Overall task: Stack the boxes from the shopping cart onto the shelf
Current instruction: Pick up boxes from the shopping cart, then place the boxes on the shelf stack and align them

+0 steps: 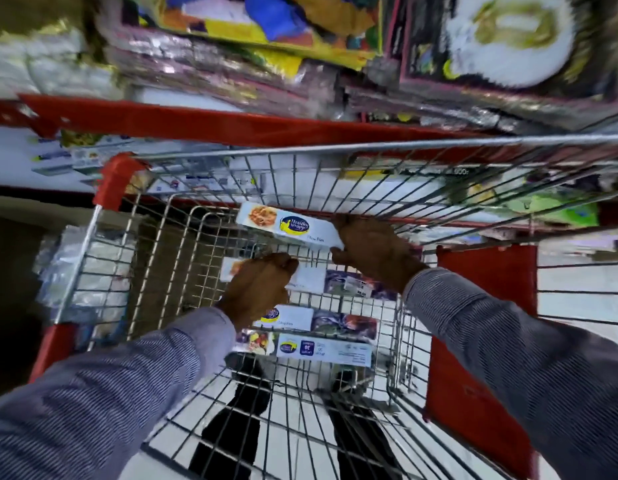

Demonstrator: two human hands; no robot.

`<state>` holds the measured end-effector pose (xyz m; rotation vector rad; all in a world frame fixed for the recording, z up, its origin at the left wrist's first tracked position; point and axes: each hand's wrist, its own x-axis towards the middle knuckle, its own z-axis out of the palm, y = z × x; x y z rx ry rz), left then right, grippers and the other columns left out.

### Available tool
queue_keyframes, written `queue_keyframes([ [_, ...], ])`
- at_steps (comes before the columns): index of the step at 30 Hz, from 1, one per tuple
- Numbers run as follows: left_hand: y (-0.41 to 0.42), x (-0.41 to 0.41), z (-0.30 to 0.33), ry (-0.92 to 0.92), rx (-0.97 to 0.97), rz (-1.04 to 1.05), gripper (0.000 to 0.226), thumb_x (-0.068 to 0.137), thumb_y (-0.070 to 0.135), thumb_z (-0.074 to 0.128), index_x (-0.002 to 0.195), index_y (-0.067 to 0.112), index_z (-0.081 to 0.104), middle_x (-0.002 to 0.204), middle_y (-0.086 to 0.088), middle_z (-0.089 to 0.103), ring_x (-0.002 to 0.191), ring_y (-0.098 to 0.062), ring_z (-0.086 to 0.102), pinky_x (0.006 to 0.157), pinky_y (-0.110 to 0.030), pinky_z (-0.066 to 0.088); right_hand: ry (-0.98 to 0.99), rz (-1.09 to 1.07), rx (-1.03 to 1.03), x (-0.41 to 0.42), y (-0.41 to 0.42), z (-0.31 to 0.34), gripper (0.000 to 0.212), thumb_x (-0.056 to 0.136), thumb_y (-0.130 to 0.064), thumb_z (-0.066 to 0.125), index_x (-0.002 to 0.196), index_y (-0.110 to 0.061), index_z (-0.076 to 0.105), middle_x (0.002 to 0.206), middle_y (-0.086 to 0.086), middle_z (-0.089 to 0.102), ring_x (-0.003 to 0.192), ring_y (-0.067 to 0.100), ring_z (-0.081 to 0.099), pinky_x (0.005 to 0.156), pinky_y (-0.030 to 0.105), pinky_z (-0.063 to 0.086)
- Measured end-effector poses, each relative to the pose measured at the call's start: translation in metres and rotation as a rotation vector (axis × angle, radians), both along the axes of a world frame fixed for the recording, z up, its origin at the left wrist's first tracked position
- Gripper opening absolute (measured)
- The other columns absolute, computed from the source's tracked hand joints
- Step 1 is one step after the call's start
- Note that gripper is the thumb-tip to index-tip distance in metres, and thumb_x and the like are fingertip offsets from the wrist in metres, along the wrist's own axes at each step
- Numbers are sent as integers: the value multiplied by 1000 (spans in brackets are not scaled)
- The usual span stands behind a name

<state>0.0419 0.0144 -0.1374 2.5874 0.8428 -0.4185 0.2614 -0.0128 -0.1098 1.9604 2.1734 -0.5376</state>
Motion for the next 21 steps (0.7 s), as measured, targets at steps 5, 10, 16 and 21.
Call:
queue_keyframes([
  [5, 1, -18, 119, -59, 115, 4, 59, 64, 31, 87, 116, 14, 66, 115, -8, 71, 96, -33, 70, 69, -38, 58, 44, 76, 111, -4, -1, 114, 54, 90, -39, 55, 134, -10, 41, 122, 15, 61, 107, 33, 59, 81, 38, 47],
  [10, 3, -28, 258, -119, 256, 34, 64, 52, 51, 88, 108, 27, 70, 107, 6, 75, 92, -23, 72, 66, -33, 60, 27, 179, 270, -7, 2, 252, 48, 86, -37, 61, 126, -13, 49, 115, 11, 66, 101, 32, 62, 70, 36, 42],
  [16, 10, -25, 413, -302, 412, 83, 68, 53, 60, 68, 117, 36, 64, 113, 11, 73, 99, -19, 69, 72, -32, 58, 55, 123, 449, -4, 1, 426, 35, 82, -42, 64, 109, -22, 55, 101, 4, 66, 88, 29, 63, 68, 39, 52],
  [21, 26, -16, 509, -379, 556, 70, 65, 53, 68, 59, 110, 37, 65, 101, 12, 72, 92, -18, 68, 68, -36, 56, 17, 112, 612, 8, 0, 530, 29, 84, -35, 65, 107, -23, 54, 95, 3, 63, 80, 26, 61, 64, 35, 48],
])
